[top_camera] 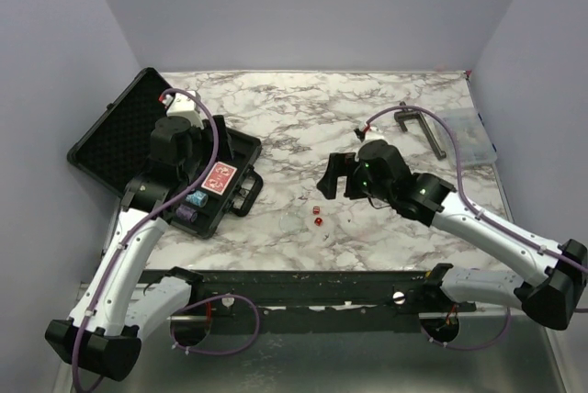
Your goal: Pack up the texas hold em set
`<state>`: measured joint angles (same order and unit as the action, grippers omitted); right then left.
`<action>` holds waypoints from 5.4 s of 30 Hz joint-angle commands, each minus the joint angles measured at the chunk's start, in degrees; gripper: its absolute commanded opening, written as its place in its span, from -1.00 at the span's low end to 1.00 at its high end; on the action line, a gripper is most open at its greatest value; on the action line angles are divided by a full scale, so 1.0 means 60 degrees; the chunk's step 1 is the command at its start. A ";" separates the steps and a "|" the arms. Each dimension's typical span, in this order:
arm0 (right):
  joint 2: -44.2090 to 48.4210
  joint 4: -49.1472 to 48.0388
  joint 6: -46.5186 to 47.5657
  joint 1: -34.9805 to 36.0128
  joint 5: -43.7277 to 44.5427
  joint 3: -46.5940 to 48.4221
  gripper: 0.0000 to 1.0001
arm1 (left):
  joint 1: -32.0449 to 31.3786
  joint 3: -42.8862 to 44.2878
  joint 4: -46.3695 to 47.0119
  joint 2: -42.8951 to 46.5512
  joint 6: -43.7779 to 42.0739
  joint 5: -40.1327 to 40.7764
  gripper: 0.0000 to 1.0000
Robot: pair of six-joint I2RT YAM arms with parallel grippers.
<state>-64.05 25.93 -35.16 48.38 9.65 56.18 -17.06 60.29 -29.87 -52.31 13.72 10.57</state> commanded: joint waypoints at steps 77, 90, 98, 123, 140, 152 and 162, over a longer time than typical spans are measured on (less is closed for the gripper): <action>-0.7122 0.0964 -0.1684 0.0418 0.0380 0.2307 -0.35 | -0.0922 -0.0406 0.0615 0.0502 -0.0761 -0.0399 0.94; -0.7305 0.1498 -0.1261 0.0484 0.0442 0.2570 -0.24 | -0.0923 -0.0410 0.0613 0.0469 -0.0762 -0.0399 0.93; -0.7430 0.1661 -0.1187 0.0564 0.0499 0.2690 -0.28 | -0.0921 -0.0395 0.0613 0.0445 -0.0776 -0.0396 0.93; -0.7339 0.1526 -0.0806 0.0696 -0.0292 0.4717 -0.82 | -0.0921 -0.0679 0.0828 0.1541 -0.0651 0.1172 0.87; -0.9297 0.0130 -0.1260 0.0700 -0.1498 0.8009 -0.83 | -0.0921 -0.1504 0.1762 0.3535 -0.0717 0.2939 0.87; -1.0952 0.0087 -0.1432 0.0689 -0.1656 0.9966 -0.83 | -0.0907 -0.1827 0.2139 0.4279 -0.0776 0.3401 0.86; -1.2141 -0.0071 -0.1293 0.0621 -0.1039 1.1186 -0.83 | -0.0907 -0.1916 0.2253 0.4356 -0.0890 0.3483 0.86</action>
<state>-132.88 26.24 -43.48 52.14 0.99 118.89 -22.26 49.67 -17.58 -26.50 9.32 29.89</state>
